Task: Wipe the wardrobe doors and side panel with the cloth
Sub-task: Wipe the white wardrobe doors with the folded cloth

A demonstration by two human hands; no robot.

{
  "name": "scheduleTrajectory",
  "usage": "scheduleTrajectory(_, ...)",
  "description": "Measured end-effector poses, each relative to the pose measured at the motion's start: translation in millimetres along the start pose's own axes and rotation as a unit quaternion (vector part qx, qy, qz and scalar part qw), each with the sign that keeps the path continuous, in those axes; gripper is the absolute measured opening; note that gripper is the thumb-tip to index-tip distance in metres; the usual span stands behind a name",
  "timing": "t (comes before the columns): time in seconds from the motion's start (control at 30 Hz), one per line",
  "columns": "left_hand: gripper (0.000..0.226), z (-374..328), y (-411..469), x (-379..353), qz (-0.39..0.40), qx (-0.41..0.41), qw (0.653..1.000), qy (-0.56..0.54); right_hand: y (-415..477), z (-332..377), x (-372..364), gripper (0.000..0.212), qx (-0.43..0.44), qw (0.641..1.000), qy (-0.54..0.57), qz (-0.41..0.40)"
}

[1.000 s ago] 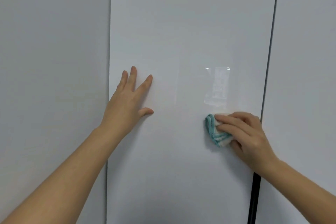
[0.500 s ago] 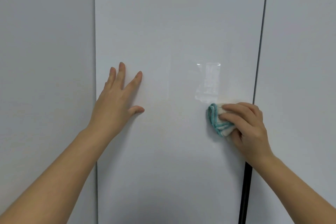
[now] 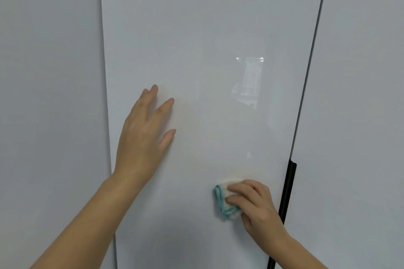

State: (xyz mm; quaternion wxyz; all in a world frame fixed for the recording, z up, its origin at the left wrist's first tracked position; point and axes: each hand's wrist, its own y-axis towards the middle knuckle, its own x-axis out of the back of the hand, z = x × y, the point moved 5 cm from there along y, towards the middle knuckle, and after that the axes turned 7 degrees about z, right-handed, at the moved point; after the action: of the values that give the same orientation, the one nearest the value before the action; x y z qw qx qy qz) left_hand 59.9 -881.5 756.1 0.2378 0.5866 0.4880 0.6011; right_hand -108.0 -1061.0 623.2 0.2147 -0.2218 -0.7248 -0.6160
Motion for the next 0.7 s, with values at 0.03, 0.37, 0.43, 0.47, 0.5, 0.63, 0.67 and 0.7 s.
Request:
scheduleTrajectory(0.03,0.055,-2,-14,-1,-0.006,0.007,1.000,-0.020,5,4,5,0.025,-0.035,0.998,0.047,-0.007)
scheduleTrajectory(0.37,0.019,-16,-106,-19,0.121,0.340,0.832,-0.421,79,56,42,0.017,-0.331,0.762,0.537,-0.145)
scheduleTrajectory(0.43,0.024,-22,-111,-20,0.147,0.353,0.805,-0.453,87,60,37,0.019,-0.333,0.732,0.577,-0.145)
scheduleTrajectory(0.47,0.025,-24,-111,-18,0.149,0.358,0.795,-0.467,89,61,36,0.021,-0.336,0.722,0.587,-0.143)
scheduleTrajectory(0.5,0.025,-25,-111,-16,0.147,0.361,0.788,-0.476,90,61,35,0.023,-0.342,0.714,0.594,-0.140)
scheduleTrajectory(0.63,0.043,-31,-107,-8,0.181,0.351,0.797,-0.458,88,59,32,0.032,-0.368,0.695,0.602,-0.140)
scheduleTrajectory(0.67,0.045,-35,-107,-8,0.195,0.349,0.796,-0.454,86,58,32,0.034,-0.370,0.695,0.601,-0.138)
scheduleTrajectory(0.7,0.044,-37,-107,-8,0.201,0.351,0.793,-0.456,84,57,33,0.037,-0.373,0.693,0.602,-0.133)
